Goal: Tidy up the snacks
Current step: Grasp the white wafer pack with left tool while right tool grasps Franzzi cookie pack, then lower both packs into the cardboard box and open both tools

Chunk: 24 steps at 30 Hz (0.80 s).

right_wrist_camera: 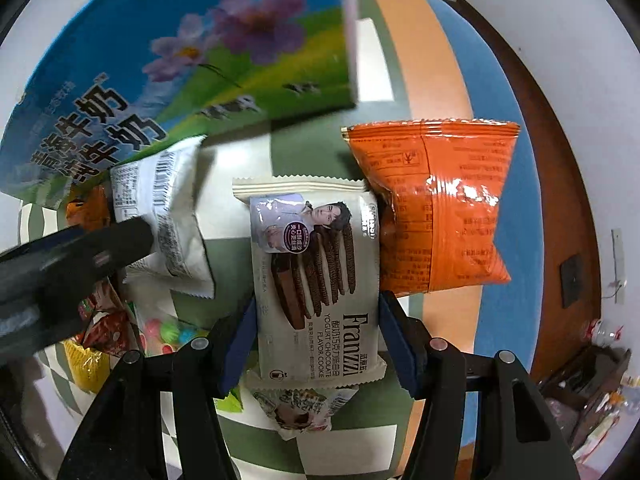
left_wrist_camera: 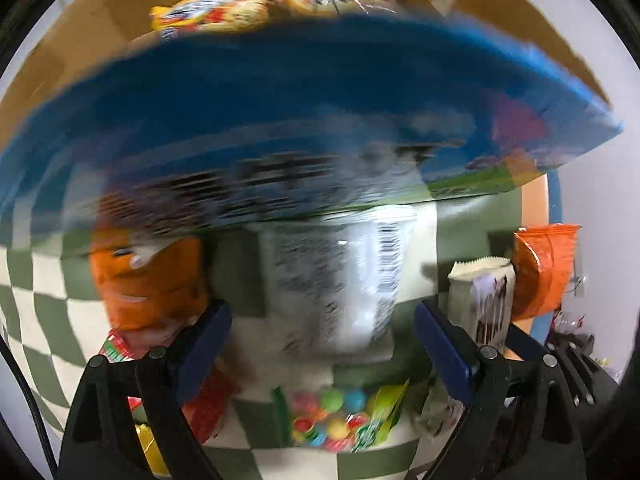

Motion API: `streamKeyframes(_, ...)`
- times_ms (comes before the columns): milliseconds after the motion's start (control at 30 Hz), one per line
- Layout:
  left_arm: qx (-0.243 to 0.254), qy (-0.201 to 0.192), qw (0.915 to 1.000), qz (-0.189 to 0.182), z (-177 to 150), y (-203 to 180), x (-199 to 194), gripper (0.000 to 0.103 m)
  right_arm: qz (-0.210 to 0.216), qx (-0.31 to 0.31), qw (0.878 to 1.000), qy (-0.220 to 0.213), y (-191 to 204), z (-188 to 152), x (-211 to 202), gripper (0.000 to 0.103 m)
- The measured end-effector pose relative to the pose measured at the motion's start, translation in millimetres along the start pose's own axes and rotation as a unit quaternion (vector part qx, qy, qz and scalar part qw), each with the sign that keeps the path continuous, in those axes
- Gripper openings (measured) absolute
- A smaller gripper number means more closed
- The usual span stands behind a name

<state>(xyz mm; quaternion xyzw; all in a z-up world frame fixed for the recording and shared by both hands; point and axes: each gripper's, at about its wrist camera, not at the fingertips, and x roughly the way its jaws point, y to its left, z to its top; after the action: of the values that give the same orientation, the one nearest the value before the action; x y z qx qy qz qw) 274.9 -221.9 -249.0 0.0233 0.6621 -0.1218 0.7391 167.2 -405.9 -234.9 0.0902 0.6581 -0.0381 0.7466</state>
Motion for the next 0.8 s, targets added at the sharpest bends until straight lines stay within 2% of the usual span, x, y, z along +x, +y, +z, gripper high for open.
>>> streamKeyframes(33, 0.006, -0.001, 1.0000, 0.004, 1.1, -3.9, 3.7, 0.071, -0.001, 0.001, 1.000, 0.001, -2.5, -0.7, 1.2, 0.063)
streamKeyframes(100, 0.011, 0.001, 0.9997, 0.020, 1.0, -6.8, 9.6, 0.051, -0.001, -0.001, 1.000, 0.000, -5.5, -0.3, 2.7, 0.063)
streamKeyframes(233, -0.002, -0.006, 0.9998, 0.017, -16.6, 11.8, 2.8, 0.049, 0.005, -0.011, 1.000, 0.002, -4.9, -1.6, 3.1, 0.063)
streamKeyframes(367, -0.035, 0.011, 0.9993, 0.001, -37.6, 38.7, 6.1, 0.050, 0.015, -0.030, 0.999, 0.012, 11.6, -1.7, 7.2, 0.064)
streamKeyframes(433, -0.057, 0.028, 0.9979, -0.012, -38.4, 49.8, 16.1, 0.051, 0.016, -0.027, 0.999, 0.012, 11.6, 2.4, 14.5, 0.064)
streamKeyframes(533, -0.064, 0.030, 0.9973, -0.017, -34.6, 53.2, 19.8, 0.049, 0.012, -0.023, 0.999, 0.023, 5.2, 8.0, 37.1, 0.064)
streamKeyframes(667, -0.054, 0.003, 0.9985, -0.007, -40.5, 49.2, -1.7, 0.045, -0.004, -0.031, 0.999, 0.015, 5.5, 13.9, 38.4, 0.062)
streamKeyframes(800, -0.061, -0.016, 0.9977, -0.024, -34.5, 53.3, -33.1, 0.045, 0.013, -0.028, 1.000, -0.007, 0.7, 16.9, 19.7, 0.062)
